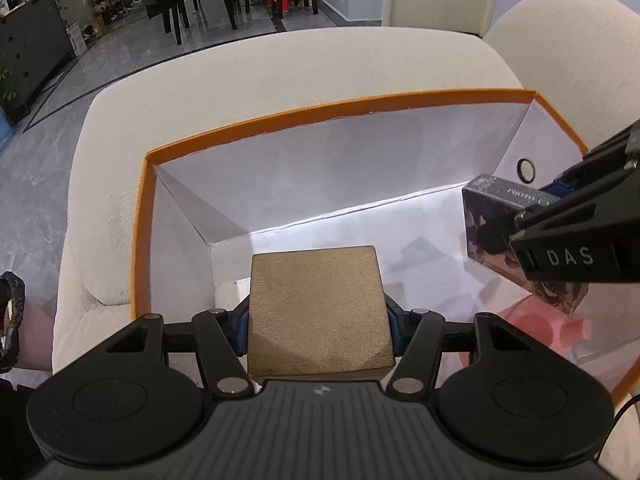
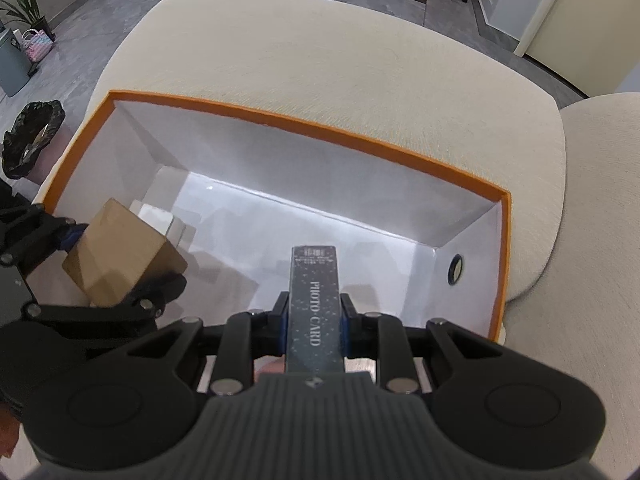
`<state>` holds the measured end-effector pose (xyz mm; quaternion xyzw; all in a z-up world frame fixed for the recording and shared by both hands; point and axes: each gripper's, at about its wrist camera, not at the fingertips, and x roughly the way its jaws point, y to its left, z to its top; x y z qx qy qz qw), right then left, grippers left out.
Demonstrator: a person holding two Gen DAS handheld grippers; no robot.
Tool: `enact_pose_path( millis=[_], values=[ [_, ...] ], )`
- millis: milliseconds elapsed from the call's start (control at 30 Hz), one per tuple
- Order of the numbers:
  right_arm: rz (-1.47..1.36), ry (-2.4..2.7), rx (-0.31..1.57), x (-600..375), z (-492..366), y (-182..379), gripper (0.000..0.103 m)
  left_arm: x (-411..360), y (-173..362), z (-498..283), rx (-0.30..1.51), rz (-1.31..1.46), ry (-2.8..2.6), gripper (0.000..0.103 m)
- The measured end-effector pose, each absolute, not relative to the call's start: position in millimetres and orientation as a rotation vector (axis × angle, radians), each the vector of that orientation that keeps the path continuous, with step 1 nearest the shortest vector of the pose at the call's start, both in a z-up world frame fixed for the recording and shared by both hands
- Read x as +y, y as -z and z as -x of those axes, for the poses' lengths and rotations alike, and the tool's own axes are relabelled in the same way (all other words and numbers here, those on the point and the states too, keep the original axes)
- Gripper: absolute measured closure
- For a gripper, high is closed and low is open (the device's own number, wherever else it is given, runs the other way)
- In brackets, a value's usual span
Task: Organize rigid objects
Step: 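Lower the brown block in with the left tool while the right tool releases the card box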
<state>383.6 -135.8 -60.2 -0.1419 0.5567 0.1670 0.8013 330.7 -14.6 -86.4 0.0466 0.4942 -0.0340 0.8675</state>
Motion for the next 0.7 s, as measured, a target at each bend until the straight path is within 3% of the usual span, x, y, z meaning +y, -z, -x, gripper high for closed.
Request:
enact_pose_path(
  millis=[500,700],
  values=[
    [0.299,-0.346,1.195,-131,-399,72,0.081,-20,96,-348,1.091,-0.143,0.036,0.034],
    [0.314,-0.335,1.183,-129,-400,70,0.08,-20,95,-348,1.081,-0.159,0.025,0.028]
  ],
)
